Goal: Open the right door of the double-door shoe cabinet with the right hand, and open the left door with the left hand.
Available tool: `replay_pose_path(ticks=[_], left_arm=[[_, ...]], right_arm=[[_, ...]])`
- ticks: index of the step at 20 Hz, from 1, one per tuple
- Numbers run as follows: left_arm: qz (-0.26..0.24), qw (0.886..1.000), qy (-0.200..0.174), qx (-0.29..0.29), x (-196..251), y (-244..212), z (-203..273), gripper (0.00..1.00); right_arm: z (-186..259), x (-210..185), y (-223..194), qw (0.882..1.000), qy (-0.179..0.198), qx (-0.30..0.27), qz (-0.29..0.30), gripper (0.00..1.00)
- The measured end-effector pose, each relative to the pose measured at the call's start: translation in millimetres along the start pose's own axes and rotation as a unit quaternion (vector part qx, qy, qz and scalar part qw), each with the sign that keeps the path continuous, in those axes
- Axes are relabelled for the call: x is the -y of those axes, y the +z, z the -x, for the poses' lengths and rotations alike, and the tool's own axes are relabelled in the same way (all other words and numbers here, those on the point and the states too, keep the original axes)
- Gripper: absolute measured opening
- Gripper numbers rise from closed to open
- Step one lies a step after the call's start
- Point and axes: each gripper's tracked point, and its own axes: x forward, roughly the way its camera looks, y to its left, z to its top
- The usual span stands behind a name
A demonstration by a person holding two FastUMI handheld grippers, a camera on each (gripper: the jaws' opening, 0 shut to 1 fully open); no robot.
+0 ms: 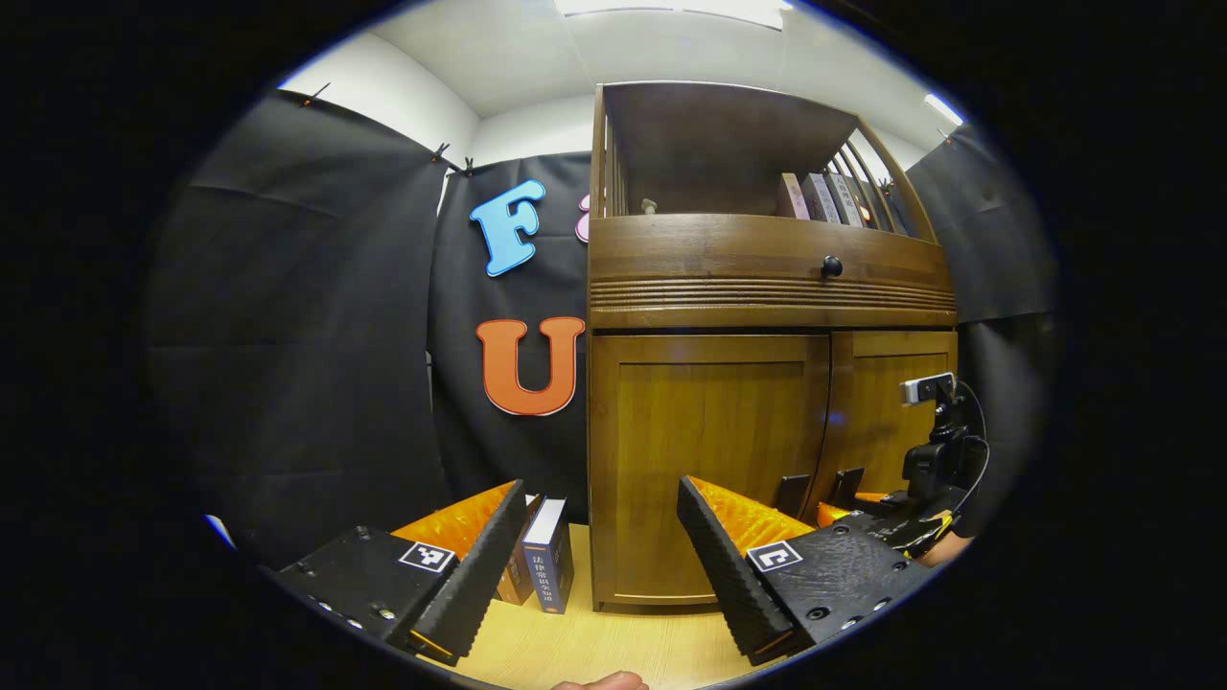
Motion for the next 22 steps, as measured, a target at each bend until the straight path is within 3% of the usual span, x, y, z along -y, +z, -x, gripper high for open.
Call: replay_pose_path(ticks=[9,22], left_arm=[[-0.006,1.000,-0.010,0.002,5.8,3.3,-2.3,0.95],[-0.009,1.000,-0.011,0.007,24.4,12.8,8.1,0.95]], right_arm=[[-0.4,0.6,-1.2,0.999,-0.013,0.005,-0.042,0.34],[29.2,1.4,-10.0,0.999,0.022,-0.006,-0.049,0.31]])
